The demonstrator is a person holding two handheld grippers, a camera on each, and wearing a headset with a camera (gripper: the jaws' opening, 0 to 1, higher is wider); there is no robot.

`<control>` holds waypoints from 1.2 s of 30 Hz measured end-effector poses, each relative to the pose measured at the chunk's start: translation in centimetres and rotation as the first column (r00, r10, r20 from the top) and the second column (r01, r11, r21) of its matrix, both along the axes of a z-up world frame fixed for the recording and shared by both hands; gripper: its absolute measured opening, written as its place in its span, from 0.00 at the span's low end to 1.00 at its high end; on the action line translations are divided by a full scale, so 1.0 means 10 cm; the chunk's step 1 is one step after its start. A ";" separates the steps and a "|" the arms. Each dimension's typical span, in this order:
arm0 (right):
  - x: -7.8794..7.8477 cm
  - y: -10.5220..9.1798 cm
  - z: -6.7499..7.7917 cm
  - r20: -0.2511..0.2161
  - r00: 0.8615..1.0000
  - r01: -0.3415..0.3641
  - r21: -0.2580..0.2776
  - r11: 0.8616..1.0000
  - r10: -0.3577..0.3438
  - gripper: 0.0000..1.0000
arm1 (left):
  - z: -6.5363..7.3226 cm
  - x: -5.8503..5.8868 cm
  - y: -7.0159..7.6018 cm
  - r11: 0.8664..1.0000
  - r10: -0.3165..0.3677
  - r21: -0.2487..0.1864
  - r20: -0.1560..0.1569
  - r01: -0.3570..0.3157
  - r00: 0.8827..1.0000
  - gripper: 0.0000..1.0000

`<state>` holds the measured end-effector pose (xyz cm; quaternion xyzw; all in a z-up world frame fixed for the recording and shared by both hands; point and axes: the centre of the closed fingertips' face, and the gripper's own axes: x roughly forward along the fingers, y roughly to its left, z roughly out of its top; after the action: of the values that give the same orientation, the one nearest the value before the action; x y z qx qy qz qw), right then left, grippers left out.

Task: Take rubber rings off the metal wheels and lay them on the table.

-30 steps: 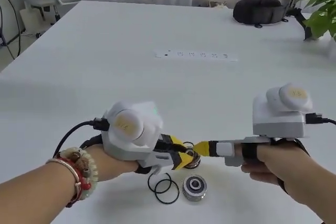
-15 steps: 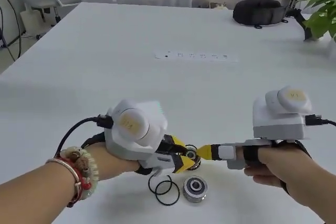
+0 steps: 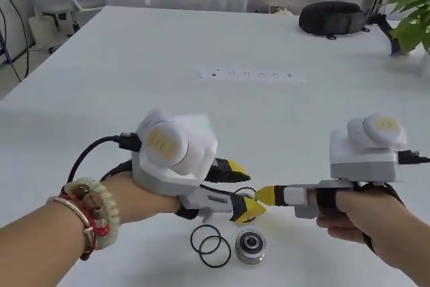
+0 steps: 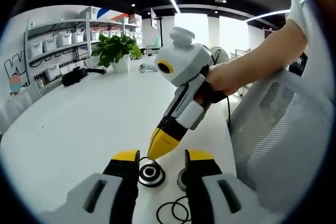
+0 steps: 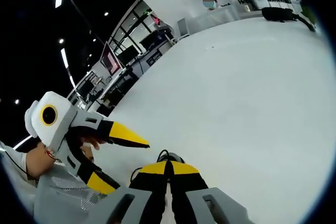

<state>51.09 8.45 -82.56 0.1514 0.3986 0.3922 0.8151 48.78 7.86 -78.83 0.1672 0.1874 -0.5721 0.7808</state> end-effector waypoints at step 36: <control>-0.14 0.27 0.35 0.040 0.997 -0.069 0.101 0.992 0.065 0.00 | 0.73 -0.39 1.29 0.986 0.140 0.069 0.117 -0.149 0.983 0.61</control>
<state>49.74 11.12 -79.02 0.1723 0.3676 0.4421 0.7998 44.85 20.78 -71.52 0.2149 0.1773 -0.4959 0.8225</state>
